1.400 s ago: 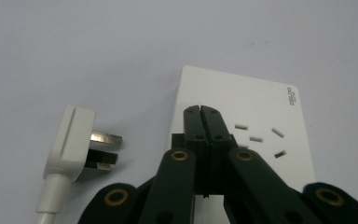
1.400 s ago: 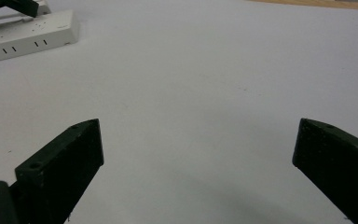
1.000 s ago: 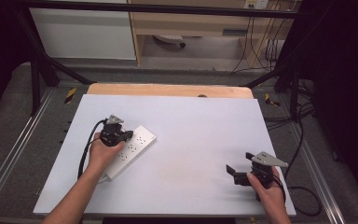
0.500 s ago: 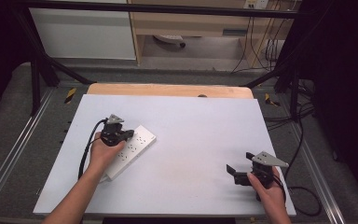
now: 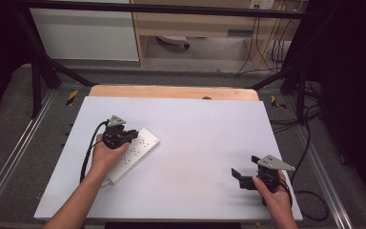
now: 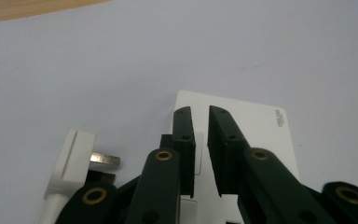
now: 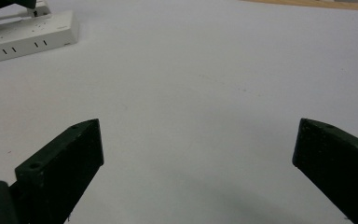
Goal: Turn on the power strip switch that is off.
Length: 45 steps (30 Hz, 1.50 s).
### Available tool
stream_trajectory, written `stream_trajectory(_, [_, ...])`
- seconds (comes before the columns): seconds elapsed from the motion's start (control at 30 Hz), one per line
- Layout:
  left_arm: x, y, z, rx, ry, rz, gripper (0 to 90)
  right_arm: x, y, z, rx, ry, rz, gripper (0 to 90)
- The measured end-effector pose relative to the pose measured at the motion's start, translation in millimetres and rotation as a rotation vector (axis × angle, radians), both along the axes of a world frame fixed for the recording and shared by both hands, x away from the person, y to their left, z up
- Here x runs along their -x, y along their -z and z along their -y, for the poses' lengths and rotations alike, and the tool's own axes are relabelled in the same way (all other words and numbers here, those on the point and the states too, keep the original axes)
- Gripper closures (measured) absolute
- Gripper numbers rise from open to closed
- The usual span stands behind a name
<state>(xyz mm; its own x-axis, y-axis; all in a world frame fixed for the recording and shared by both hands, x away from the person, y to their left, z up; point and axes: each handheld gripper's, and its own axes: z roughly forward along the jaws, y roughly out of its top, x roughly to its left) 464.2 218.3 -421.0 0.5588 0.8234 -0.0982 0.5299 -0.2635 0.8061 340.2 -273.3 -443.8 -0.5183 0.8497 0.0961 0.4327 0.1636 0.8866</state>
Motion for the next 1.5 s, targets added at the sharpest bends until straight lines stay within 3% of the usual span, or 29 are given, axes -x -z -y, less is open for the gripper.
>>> stream_trajectory(0.3, [2.1, -4.8, 1.1, 0.022, 0.003, 0.041, 67.5, 0.1, -0.1, -0.2, -0.001, -0.001, 0.001, 2.1])
stream_trajectory(0.5, [2.6, -7.7, 2.4, 0.031, -0.02, 0.08, 45.7, 0.0, -0.1, 0.0, -0.001, -0.001, 0.0, 2.2])
stream_trajectory(0.67, [3.9, -9.5, 4.3, 0.04, -0.004, 0.108, 39.5, -0.1, -0.2, 0.2, 0.001, -0.001, 0.002, 2.1])
stream_trajectory(0.8, [4.6, -10.4, 5.5, 0.072, -0.007, 0.097, 33.5, 0.0, -0.1, -0.1, 0.0, -0.001, 0.0, 2.1])
stream_trajectory(1.1, [6.5, -14.5, 8.1, 0.073, -0.039, 0.113, 12.9, -0.1, -0.2, 0.1, -0.001, -0.001, 0.0, 2.1])
stream_trajectory(1.23, [9.2, -17.5, 7.8, 0.088, -0.048, 0.117, 12.3, -0.1, -0.2, -0.1, -0.001, -0.002, 0.001, 2.1])
stream_trajectory(1.5, [19.0, -26.7, 6.6, 0.119, -0.015, 0.142, 9.5, -0.3, -0.4, 0.1, -0.001, -0.008, 0.004, 2.0])
